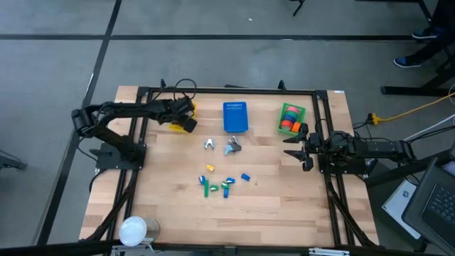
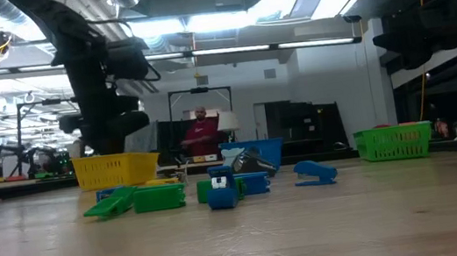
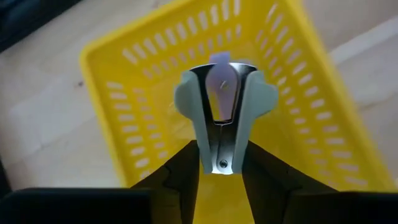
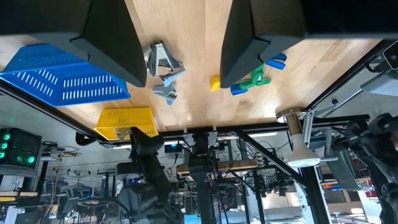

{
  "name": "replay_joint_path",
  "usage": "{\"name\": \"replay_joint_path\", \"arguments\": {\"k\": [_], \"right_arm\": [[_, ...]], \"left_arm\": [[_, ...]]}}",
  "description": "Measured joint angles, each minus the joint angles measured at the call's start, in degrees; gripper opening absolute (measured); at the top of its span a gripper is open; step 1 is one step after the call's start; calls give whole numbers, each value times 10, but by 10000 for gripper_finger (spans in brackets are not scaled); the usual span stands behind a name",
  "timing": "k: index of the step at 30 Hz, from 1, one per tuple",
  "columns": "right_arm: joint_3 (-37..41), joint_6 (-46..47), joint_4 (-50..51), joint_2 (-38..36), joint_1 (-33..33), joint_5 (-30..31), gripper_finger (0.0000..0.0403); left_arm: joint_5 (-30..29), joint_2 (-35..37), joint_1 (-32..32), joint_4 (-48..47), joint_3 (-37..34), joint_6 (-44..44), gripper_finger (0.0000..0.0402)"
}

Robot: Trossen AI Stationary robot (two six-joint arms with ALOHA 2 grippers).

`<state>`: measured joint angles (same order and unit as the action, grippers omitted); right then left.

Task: Pick and place Stapler, Stapler remover, tape
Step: Put the gray staple remover into the yellow basket, then put the blue staple remover into the yellow basket

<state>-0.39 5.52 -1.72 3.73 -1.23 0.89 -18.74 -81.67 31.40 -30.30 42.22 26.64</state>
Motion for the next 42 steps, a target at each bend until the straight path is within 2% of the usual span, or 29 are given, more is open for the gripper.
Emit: {"name": "replay_joint_path", "arguments": {"k": [14,21,25,29,35,42], "right_arm": [[0,0,0,0,0,0,211],[0,0,0,0,0,0,211],[0,0,0,0,0,0,211],[0,0,0,0,0,0,211],[0,0,0,0,0,0,211],[0,0,0,0,0,0,210]], "left_arm": [[-2,2,-15,18,1,-59,162],[-9,2,-37,-38,67,-94,174],[-2,2,-63,-46,119,-120,173],[35,2,-101,-37,156,-156,171],[81,2,-157,6,162,-211,171],[85,2,-205,14,162,-245,172]]}}
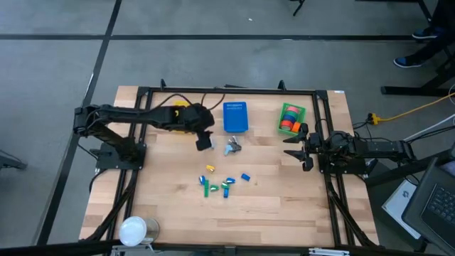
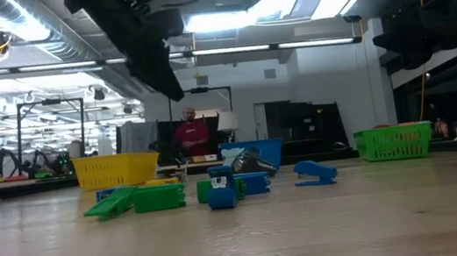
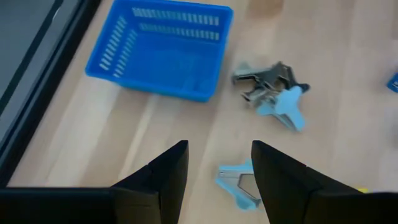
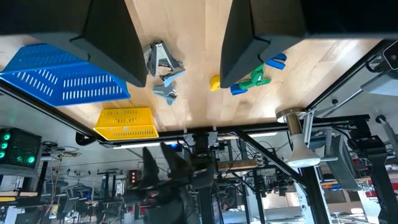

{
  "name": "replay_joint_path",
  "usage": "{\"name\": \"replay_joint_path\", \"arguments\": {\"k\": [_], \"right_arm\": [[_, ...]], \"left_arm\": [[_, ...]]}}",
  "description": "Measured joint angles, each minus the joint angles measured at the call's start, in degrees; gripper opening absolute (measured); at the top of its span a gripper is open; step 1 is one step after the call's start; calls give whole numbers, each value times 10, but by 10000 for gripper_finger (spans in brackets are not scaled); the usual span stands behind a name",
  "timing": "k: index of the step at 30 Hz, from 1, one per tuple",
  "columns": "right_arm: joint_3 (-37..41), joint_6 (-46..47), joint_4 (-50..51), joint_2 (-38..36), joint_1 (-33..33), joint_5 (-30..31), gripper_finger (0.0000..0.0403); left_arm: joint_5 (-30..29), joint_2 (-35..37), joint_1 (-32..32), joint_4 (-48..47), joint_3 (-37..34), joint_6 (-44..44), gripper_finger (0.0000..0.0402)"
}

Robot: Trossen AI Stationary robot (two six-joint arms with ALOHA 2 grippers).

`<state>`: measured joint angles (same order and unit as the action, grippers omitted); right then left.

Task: Pick and place Stapler, Stapler remover, tape
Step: Put the blue staple remover into the yellow basket

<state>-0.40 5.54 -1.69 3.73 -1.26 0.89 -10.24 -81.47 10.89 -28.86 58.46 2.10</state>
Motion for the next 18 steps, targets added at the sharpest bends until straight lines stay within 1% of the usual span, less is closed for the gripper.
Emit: {"name": "replay_joint_path", "arguments": {"k": [3,6,10,15,18], "right_arm": [[0,0,0,0,0,0,210],[0,0,0,0,0,0,210],[0,0,0,0,0,0,210],[0,0,0,0,0,0,210],[0,0,0,0,0,0,210]], "left_arm": [[-1,0,-13,0,0,-5,171],[-13,0,-19,0,0,30,172],[-41,0,-18,6,0,127,172],[-54,0,-17,6,0,268,168],[-55,0,-18,4,0,311,165]]}}
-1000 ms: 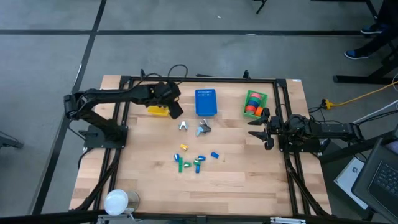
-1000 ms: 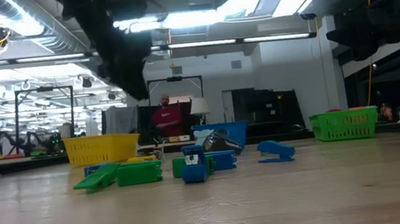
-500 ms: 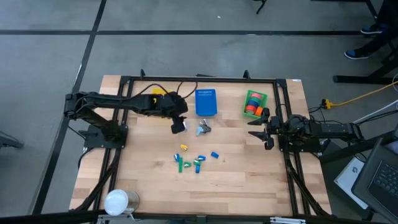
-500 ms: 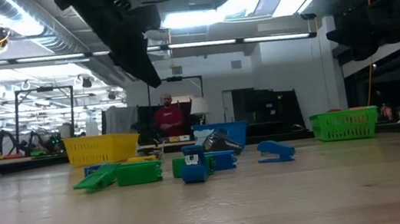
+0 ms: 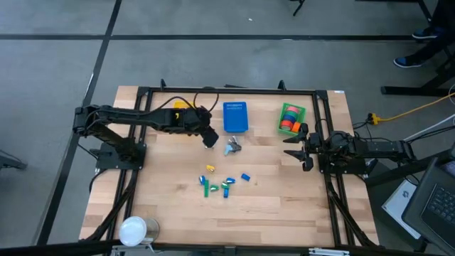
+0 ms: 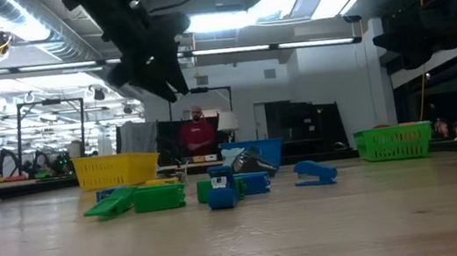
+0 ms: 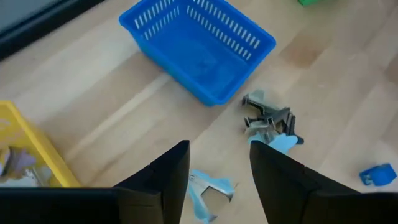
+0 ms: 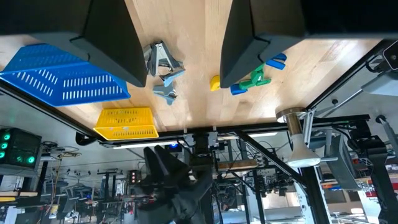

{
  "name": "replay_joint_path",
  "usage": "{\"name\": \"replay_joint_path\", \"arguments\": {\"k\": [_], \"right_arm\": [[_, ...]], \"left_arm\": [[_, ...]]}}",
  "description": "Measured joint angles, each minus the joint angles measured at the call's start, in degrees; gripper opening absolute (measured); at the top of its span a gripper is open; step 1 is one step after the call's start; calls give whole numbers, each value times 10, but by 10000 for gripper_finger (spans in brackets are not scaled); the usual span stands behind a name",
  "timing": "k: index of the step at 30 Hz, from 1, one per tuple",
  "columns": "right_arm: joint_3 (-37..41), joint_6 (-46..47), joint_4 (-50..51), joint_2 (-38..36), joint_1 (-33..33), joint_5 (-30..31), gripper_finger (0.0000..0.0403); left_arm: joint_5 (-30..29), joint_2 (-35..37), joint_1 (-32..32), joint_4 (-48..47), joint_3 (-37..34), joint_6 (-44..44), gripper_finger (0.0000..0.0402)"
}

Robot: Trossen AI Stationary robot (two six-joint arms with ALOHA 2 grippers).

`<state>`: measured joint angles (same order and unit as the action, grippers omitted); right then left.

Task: Pick and place Stapler, Stapler remover, tape
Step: Put the blue staple remover into the yellow basket

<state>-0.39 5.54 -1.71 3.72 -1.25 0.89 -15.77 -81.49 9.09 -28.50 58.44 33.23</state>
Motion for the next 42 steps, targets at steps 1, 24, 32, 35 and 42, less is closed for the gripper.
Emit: {"name": "replay_joint_path", "arguments": {"k": [1,24,32,35,42], "right_arm": [[0,0,0,0,0,0,210],[0,0,0,0,0,0,210],[0,0,0,0,0,0,210],[0,0,0,0,0,0,210],[0,0,0,0,0,0,211]], "left_arm": [[0,0,-1,2,-2,7,164],[0,-1,-22,13,-74,101,159],[0,-1,-30,14,-74,102,157],[0,-1,-30,16,-74,102,157],[0,-1,-30,16,-74,123,157]]}}
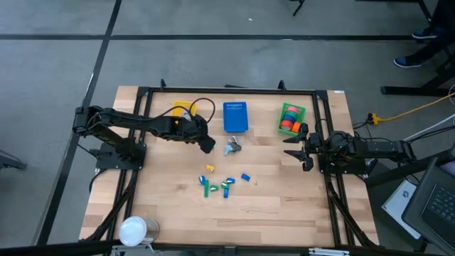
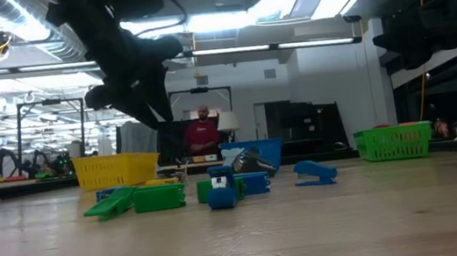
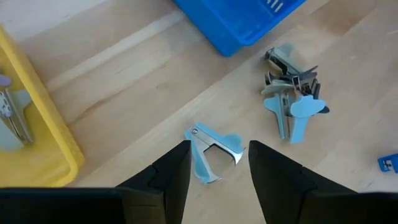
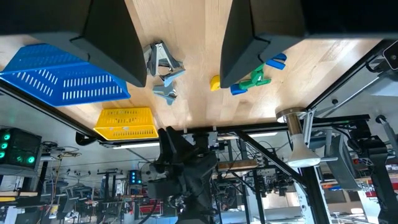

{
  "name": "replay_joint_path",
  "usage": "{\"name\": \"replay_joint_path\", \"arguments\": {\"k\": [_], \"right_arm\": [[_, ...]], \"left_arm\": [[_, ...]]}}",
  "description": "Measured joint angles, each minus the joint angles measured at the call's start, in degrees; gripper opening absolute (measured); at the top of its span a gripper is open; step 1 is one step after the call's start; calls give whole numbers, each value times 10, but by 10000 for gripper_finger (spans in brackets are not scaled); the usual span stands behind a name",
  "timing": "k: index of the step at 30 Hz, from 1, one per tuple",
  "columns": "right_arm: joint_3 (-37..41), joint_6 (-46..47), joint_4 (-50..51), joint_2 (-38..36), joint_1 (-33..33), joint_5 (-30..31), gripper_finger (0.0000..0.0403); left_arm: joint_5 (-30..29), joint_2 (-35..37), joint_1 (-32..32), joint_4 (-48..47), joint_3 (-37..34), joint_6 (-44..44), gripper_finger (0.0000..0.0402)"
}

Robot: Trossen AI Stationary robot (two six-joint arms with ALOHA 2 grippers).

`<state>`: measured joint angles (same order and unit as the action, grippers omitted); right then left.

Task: Pick and place Stapler, Stapler remover, tape
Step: Put the blue staple remover into the yellow basket

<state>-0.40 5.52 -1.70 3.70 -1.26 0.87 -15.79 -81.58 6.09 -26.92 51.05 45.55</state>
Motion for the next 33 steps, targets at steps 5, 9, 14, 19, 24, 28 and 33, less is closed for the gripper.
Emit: {"name": "replay_joint_path", "arguments": {"k": [5,9,14,19,24,28,33], "right_arm": [[0,0,0,0,0,0,211],[0,0,0,0,0,0,211],[0,0,0,0,0,0,211],[0,0,0,0,0,0,211],[0,0,0,0,0,0,211],[0,0,0,0,0,0,211],[0,0,0,0,0,0,211]], "left_arm": [[0,0,0,0,0,30,157],[-1,0,-1,-1,0,47,157],[-13,-20,-16,0,0,62,157],[-11,-50,-28,3,0,72,157],[-27,-58,-38,2,0,80,157],[-59,-58,-46,2,0,96,157],[-85,-58,-54,2,0,120,157]]}}
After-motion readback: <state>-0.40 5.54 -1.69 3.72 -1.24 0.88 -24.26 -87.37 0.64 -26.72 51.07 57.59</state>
